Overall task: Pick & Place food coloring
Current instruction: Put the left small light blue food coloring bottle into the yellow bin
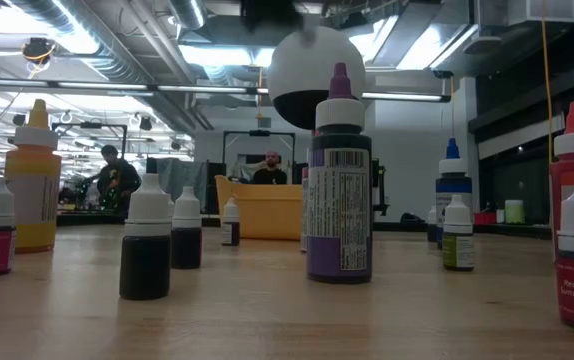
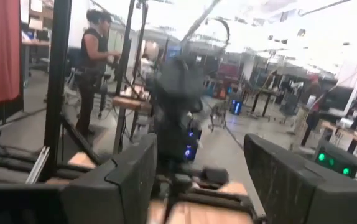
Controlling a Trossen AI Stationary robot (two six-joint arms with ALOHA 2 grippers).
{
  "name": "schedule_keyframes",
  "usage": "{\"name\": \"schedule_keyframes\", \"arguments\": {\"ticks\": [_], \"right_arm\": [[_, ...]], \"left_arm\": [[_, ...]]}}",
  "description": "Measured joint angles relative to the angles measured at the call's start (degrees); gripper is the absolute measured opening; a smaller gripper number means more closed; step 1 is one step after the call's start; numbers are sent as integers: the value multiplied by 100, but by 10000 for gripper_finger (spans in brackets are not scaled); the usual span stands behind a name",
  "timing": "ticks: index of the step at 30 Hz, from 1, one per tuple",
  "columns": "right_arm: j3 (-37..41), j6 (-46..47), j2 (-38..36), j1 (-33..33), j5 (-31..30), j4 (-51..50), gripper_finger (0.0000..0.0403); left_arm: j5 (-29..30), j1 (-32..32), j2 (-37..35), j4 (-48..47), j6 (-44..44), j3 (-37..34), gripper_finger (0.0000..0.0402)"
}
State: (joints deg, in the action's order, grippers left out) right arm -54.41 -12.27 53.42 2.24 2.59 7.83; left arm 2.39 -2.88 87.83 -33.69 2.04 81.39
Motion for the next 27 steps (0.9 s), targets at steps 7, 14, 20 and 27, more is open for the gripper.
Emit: {"name": "schedule_keyframes", "arguments": {"ticks": [7, 14, 20, 27], "right_arm": [[0, -3, -16, -2, 0, -620, 241], [2, -213, 5, 39, 2, -704, 241], [2, -315, 5, 145, 4, -705, 241], [2, -326, 5, 315, 50, -776, 241]], "left_arm": [[-21, -716, 267, 284, -202, -1305, 68], [-302, -1042, 810, 488, -351, -1360, 68], [-367, -1164, 1175, 611, -1420, -1364, 68], [-244, -1174, 1176, 798, -1650, -1364, 68]]}}
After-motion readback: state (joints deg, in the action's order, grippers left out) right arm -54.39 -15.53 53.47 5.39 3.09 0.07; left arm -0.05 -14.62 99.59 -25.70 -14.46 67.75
